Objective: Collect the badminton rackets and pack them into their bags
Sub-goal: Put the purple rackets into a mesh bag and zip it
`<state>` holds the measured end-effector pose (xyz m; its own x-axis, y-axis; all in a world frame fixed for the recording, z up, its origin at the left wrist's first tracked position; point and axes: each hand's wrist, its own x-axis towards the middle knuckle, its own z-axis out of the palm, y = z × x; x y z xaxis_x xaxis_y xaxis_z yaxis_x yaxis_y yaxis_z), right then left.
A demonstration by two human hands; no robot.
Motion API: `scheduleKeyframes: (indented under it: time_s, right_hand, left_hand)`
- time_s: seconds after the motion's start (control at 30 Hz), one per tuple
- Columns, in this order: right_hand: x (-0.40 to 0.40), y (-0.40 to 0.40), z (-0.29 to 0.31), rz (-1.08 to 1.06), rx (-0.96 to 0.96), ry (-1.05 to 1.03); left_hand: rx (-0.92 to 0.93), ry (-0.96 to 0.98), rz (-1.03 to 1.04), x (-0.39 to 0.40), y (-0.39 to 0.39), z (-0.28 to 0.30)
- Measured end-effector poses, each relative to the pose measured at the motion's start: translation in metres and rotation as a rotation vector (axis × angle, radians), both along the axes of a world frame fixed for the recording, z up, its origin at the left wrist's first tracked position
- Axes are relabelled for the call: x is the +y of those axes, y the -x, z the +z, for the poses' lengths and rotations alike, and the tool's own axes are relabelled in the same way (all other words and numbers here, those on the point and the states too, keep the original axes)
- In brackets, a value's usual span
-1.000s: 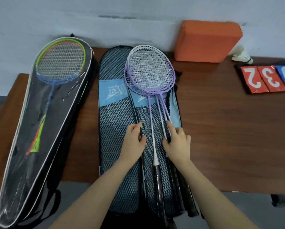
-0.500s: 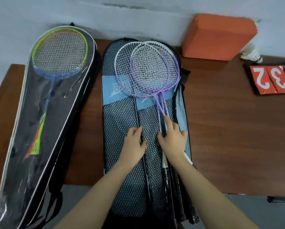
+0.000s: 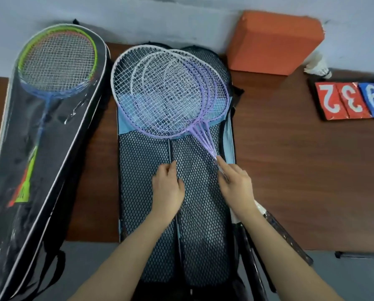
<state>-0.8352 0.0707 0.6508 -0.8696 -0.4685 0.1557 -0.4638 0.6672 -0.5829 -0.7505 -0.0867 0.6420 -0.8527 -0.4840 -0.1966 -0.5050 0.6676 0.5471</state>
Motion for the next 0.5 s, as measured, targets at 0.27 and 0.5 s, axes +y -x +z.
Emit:
scheduleKeyframes:
  time_s: [0.27, 0.5]
  right_hand:
    - [0.079, 0.012, 0.011, -0.010, 0.078, 0.033]
    - [0.136, 0.026, 0.001, -0.105, -0.051, 0.045]
  left_hand:
    - [-0.144, 0.152, 0.130, 0.041, 0.011, 0.002]
    - [-0.072, 0.185, 0.129, 0.084, 0.024, 0.000]
